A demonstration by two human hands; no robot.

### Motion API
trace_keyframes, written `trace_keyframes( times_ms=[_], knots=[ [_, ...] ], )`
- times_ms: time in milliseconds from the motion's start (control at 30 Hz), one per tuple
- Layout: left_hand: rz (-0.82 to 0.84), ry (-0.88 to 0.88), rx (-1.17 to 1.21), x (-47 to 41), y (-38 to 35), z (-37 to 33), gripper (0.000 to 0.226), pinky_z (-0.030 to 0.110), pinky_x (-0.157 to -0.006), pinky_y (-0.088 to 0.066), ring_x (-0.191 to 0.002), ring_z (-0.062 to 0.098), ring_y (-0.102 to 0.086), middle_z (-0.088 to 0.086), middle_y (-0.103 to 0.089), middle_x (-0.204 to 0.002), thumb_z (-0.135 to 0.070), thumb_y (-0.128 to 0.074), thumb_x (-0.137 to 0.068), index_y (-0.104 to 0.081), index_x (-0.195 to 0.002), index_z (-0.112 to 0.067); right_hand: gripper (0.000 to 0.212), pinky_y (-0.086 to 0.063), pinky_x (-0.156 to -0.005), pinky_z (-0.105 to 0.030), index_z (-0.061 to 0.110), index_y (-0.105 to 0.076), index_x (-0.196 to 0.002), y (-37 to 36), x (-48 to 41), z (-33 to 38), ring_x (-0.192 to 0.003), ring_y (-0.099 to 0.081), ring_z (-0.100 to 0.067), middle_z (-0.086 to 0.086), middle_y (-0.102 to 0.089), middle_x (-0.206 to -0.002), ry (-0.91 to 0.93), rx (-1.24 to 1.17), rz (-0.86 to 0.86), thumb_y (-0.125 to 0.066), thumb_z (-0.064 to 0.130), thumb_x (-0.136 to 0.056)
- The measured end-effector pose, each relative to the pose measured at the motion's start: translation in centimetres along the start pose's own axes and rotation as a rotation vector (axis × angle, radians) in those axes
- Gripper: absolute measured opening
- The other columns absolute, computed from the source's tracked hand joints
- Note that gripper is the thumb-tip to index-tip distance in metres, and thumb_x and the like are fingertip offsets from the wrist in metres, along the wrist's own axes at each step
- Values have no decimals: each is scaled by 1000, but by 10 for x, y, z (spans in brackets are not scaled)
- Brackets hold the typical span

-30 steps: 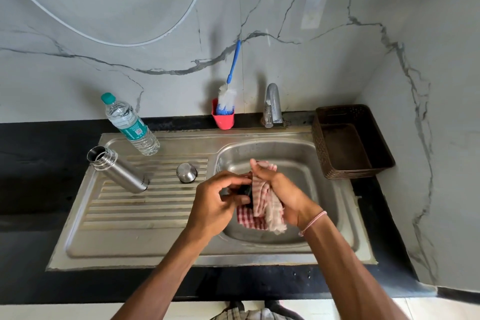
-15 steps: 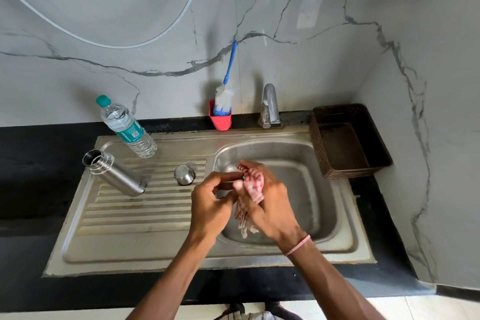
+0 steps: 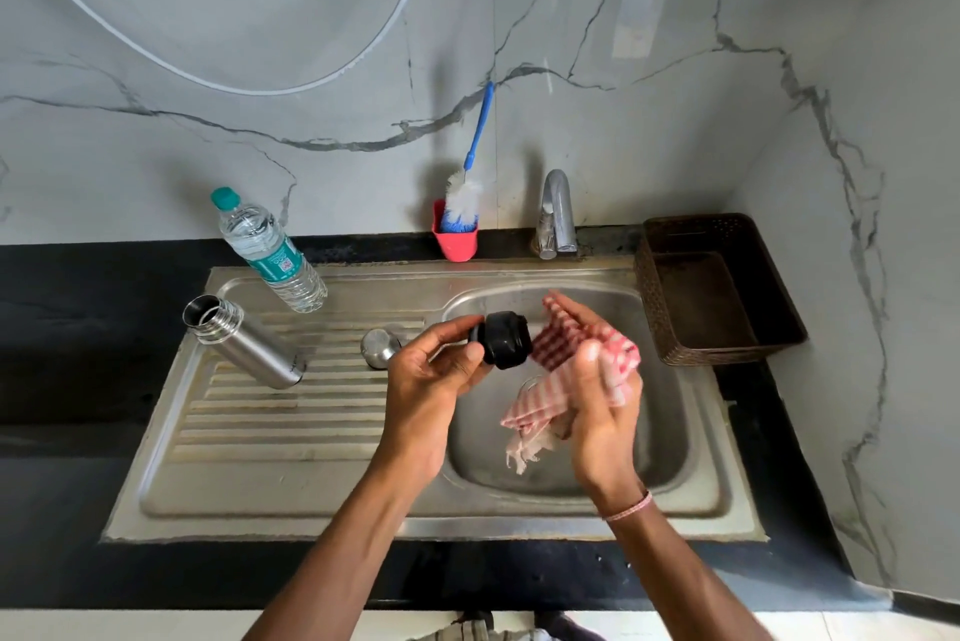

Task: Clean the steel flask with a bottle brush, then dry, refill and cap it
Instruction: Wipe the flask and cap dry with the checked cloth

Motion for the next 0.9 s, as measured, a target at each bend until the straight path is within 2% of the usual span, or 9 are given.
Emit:
trace_keyframes(
  times_ms=[100, 167, 267, 367, 433, 567, 733, 833, 900],
  knots=[
    [19, 48, -16, 1, -6, 9, 30, 28, -78, -60, -96, 20, -75, 11, -79, -104, -12, -77, -74, -78, -104, -13, 60, -44, -111, -36, 6, -55, -140, -31, -1, 17, -137, -51, -19, -4, -54, -147, 222, 502, 304, -60, 42, -93],
    [54, 63, -44, 1, -7, 13, 34, 37, -86, -61, -101, 25, -73, 16, -77, -109, -16, -82, -71, -79, -105, -12, 54, -47, -108, -41, 14, -60, -137, -33, -8, 5, -131, -56, -14, 1, -61, -139, 130, 595, 329, -58, 48, -95],
    [154, 84, -51, 4, -6, 17, 43, 41, -90, -59, -105, 29, -70, 21, -75, -115, -23, -90, -72, -77, -110, -7, 53, -52, -98, -60, 12, -71, -118, -29, -20, -23, -106, -70, -36, -15, -74, -111, -368, 169, 286, -57, 58, -96],
    [192, 109, -51, 10, -7, 23, 30, 47, -94, -57, -108, 32, -70, 21, -75, -114, -7, -80, -79, -79, -109, -10, 75, -42, -109, -61, -9, -61, -127, -27, -17, -46, -119, -59, -49, -32, -63, -126, -850, -299, 233, -51, 60, -98],
    [146, 126, 23, 11, -9, 22, 25, 45, -95, -58, -110, 28, -71, 15, -77, -112, -7, -80, -81, -81, -104, -16, 88, -39, -113, -59, -12, -53, -134, -30, -12, -52, -126, -53, -49, -35, -56, -134, -943, -487, 165, -48, 66, -95],
    [121, 103, 151, 11, -11, 9, 26, 30, -85, -60, -106, 22, -74, 11, -78, -111, -22, -87, -77, -83, -103, -17, 72, -44, -109, -56, -4, -64, -127, 4, -10, -34, -124, -60, -42, -24, -67, -127, -404, -359, -114, -54, 60, -96],
    [43, 169, 58, 12, -14, 20, 31, 29, -78, -62, -97, 23, -75, 17, -78, -105, 13, -63, -88, -81, -99, -9, 52, -46, -109, -43, 4, -58, -137, -31, -1, 25, -134, -53, -23, -7, -56, -144, 299, 580, 383, -67, 29, -93],
    [52, 210, 28, 16, -19, 28, 38, 27, -67, -58, -83, 19, -73, 15, -78, -95, 22, -53, -88, -79, -95, -5, 45, -50, -102, -42, 9, -64, -132, -35, -6, 13, -127, -59, -17, -3, -64, -134, 288, 773, 409, -68, 34, -95],
    [68, 251, 88, 18, -19, 32, 31, 33, -73, -62, -85, 23, -74, 18, -78, -101, 12, -60, -86, -82, -95, -8, 41, -57, -90, -47, 13, -70, -124, -25, -13, 7, -105, -71, -20, -6, -73, -117, 13, 397, 268, -61, 43, -97]
  ],
)
Point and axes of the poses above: each hand's wrist, its own x-axis away from the middle knuckle, its own y-axis out of the back of the hand, z = x × y, the point moved 8 cm from there along -x, towards the middle knuckle
